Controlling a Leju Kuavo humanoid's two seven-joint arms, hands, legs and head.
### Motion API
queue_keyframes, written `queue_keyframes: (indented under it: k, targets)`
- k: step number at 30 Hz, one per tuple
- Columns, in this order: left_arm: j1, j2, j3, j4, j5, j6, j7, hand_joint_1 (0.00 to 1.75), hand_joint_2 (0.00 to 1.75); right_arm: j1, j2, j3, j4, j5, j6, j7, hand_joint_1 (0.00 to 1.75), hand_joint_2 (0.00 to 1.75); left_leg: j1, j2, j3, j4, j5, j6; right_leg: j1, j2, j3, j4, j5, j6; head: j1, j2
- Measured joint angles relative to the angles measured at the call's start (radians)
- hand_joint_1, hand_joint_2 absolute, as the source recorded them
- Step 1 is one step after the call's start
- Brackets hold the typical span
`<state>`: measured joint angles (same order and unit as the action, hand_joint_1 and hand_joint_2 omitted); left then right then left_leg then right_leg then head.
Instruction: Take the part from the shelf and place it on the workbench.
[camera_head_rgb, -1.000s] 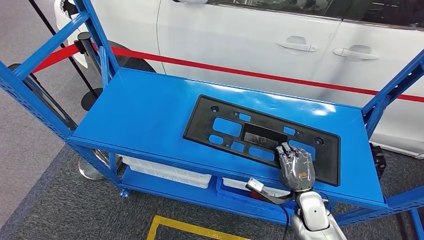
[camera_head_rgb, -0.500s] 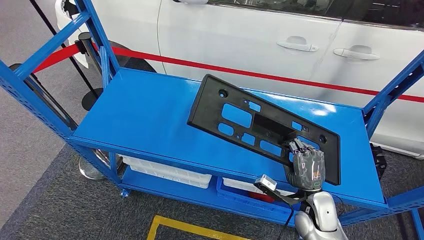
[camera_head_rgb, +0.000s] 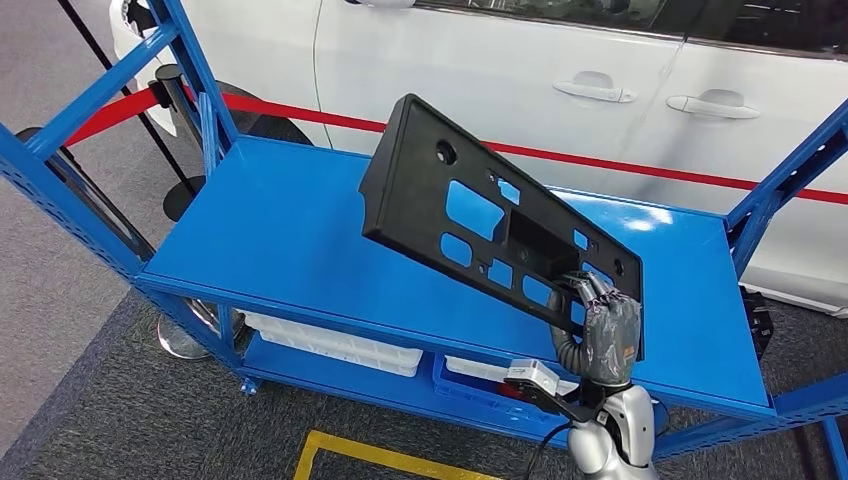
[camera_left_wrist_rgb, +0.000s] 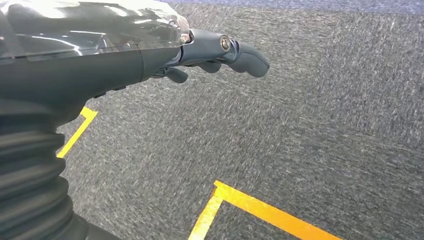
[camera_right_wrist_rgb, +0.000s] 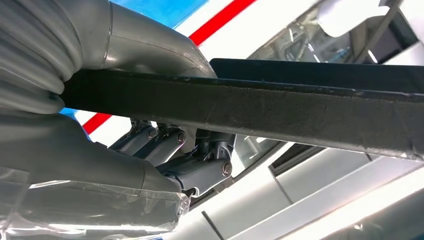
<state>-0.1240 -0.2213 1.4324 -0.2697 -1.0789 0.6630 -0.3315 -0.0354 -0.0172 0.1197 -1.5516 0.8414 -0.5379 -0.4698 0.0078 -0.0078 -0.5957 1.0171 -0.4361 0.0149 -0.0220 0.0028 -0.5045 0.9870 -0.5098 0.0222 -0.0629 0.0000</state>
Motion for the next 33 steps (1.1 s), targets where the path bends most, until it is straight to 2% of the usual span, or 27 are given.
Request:
queue_keyframes:
  k: [6,9,10,12,14,15,16,17,18,20,21,22,24,25,26,28,29,30,31,32,33]
  targets:
    - [-0.005,0.002,0.009,0.006,-0.015,0.000,-0.022,0.00,1.75,0.013,0.035,-0.017,-0.059,-0.077,0.000,-0.084,1.75,1.75,-0.009,0.000,0.000,0.005,-0.004,0.005,-0.006,0.000,0.001,-0.002,-0.001,0.006,0.000,0.000]
    - [-0.007,0.003,0.009,0.014,-0.018,0.000,-0.034,0.00,1.75,0.030,0.042,-0.028,-0.093,-0.105,0.000,-0.113,1.75,1.75,-0.010,0.001,0.003,-0.002,-0.003,0.014,-0.011,0.000,0.004,-0.003,-0.004,0.015,0.000,0.000]
    - [-0.008,0.003,0.009,0.016,-0.018,0.000,-0.037,0.00,1.75,0.036,0.043,-0.032,-0.103,-0.114,0.000,-0.122,1.75,1.75,-0.008,0.003,0.007,-0.009,0.001,0.019,-0.011,0.000,0.001,0.008,-0.014,0.017,0.000,0.000]
    - [-0.011,0.003,0.009,0.022,-0.019,0.000,-0.042,0.00,1.75,0.049,0.043,-0.041,-0.118,-0.134,0.000,-0.146,1.75,1.75,-0.003,0.006,0.014,-0.020,0.009,0.027,-0.010,0.000,-0.033,0.088,-0.068,0.017,0.000,0.000]
    - [-0.013,0.003,0.009,0.029,-0.026,0.000,-0.044,0.00,1.75,0.065,0.044,-0.051,-0.129,-0.147,0.000,-0.166,1.75,1.75,-0.006,0.006,0.014,-0.020,0.009,0.029,-0.009,0.000,-0.098,0.219,-0.131,0.016,0.000,0.000]
    - [-0.014,0.003,0.008,0.032,-0.032,0.000,-0.042,0.00,1.75,0.075,0.045,-0.057,-0.134,-0.149,0.000,-0.171,1.75,1.75,-0.007,0.006,0.013,-0.020,0.009,0.029,-0.009,0.000,-0.123,0.264,-0.141,0.016,0.000,0.000]
    - [-0.014,0.003,0.007,0.035,-0.038,0.000,-0.036,0.00,1.75,0.085,0.045,-0.064,-0.140,-0.152,0.000,-0.175,1.75,1.75,-0.008,0.005,0.012,-0.018,0.008,0.029,-0.009,0.000,-0.133,0.277,-0.130,0.015,0.000,0.000]
    - [-0.014,0.003,0.006,0.037,-0.044,0.000,-0.030,0.00,1.75,0.094,0.045,-0.071,-0.147,-0.156,0.000,-0.178,1.75,1.75,-0.008,0.005,0.012,-0.016,0.007,0.027,-0.009,0.000,-0.124,0.253,-0.100,0.014,0.000,0.000]
    - [-0.014,0.003,0.004,0.040,-0.048,0.000,-0.022,0.00,1.75,0.103,0.045,-0.077,-0.156,-0.163,0.000,-0.183,1.75,1.75,-0.007,0.004,0.012,-0.013,0.006,0.025,-0.009,-0.001,-0.099,0.196,-0.060,0.012,0.000,0.000]
    - [-0.014,0.003,0.001,0.043,-0.055,0.000,-0.008,0.00,1.75,0.119,0.045,-0.087,-0.174,-0.177,0.000,-0.194,1.75,1.75,-0.008,0.002,0.009,-0.004,0.002,0.016,-0.007,-0.001,-0.044,0.078,-0.005,0.006,0.000,0.000]
    - [-0.014,0.003,0.000,0.043,-0.058,0.000,-0.004,0.00,1.75,0.128,0.045,-0.091,-0.183,-0.181,0.000,-0.198,1.75,1.75,-0.009,0.002,0.007,0.000,0.002,0.010,-0.004,0.000,-0.030,0.045,0.006,0.002,0.000,0.000]
    - [-0.014,0.003,0.000,0.043,-0.060,0.000,-0.001,0.00,1.75,0.137,0.045,-0.095,-0.190,-0.183,0.000,-0.201,1.75,1.75,-0.009,0.001,0.005,0.002,0.003,0.004,-0.001,0.002,-0.028,0.036,0.007,-0.002,0.000,0.000]
    - [-0.014,0.003,-0.001,0.044,-0.061,0.000,0.000,0.00,1.75,0.153,0.046,-0.101,-0.203,-0.182,0.000,-0.206,1.75,1.75,-0.010,0.001,0.002,0.003,0.008,-0.009,-0.001,0.003,-0.036,0.034,0.015,-0.013,0.000,0.000]
    - [-0.013,0.004,-0.001,0.045,-0.061,0.000,0.000,0.00,1.75,0.159,0.047,-0.103,-0.209,-0.181,0.000,-0.208,1.75,1.75,-0.009,0.001,-0.004,0.010,0.000,-0.015,-0.002,0.002,-0.041,0.032,0.021,-0.022,0.000,0.000]
    - [-0.013,0.004,-0.001,0.045,-0.061,0.000,-0.002,0.00,1.75,0.164,0.050,-0.104,-0.214,-0.179,0.000,-0.211,1.75,1.75,-0.008,0.001,-0.013,0.031,-0.023,-0.021,-0.004,0.001,-0.047,0.030,0.027,-0.031,0.000,0.000]
    - [-0.013,0.005,-0.002,0.047,-0.060,-0.002,-0.008,0.00,1.75,0.174,0.055,-0.106,-0.223,-0.177,0.000,-0.213,1.75,1.75,-0.003,0.002,-0.049,0.134,-0.106,-0.031,-0.004,-0.003,-0.063,0.028,0.041,-0.043,0.000,0.000]
    - [-0.013,0.005,-0.002,0.048,-0.060,-0.002,-0.011,0.00,1.75,0.179,0.058,-0.107,-0.225,-0.176,0.000,-0.214,1.75,1.75,-0.001,0.003,-0.069,0.202,-0.147,-0.035,-0.002,-0.004,-0.071,0.029,0.047,-0.046,0.000,0.000]
    - [-0.013,0.005,-0.002,0.049,-0.060,-0.003,-0.013,0.00,1.75,0.183,0.059,-0.108,-0.227,-0.176,0.000,-0.215,1.75,1.75,0.000,0.003,-0.082,0.258,-0.175,-0.038,0.000,-0.005,-0.080,0.030,0.053,-0.047,0.000,0.000]
    - [-0.013,0.005,-0.002,0.049,-0.060,-0.003,-0.014,0.00,1.75,0.186,0.060,-0.109,-0.228,-0.175,0.000,-0.215,1.75,1.75,0.002,0.003,-0.080,0.284,-0.182,-0.039,0.001,-0.005,-0.089,0.032,0.059,-0.047,0.000,0.000]
    - [-0.013,0.005,-0.002,0.049,-0.060,-0.004,-0.016,0.00,1.75,0.188,0.061,-0.111,-0.228,-0.175,0.000,-0.216,1.75,1.75,0.002,0.003,-0.059,0.270,-0.169,-0.038,0.002,-0.005,-0.098,0.034,0.065,-0.046,0.000,0.000]
    - [-0.014,0.005,-0.003,0.050,-0.059,-0.004,-0.017,0.00,1.75,0.190,0.062,-0.112,-0.229,-0.175,0.000,-0.217,1.75,1.75,0.002,0.003,-0.019,0.218,-0.144,-0.036,0.002,-0.005,-0.106,0.036,0.070,-0.044,0.000,0.000]
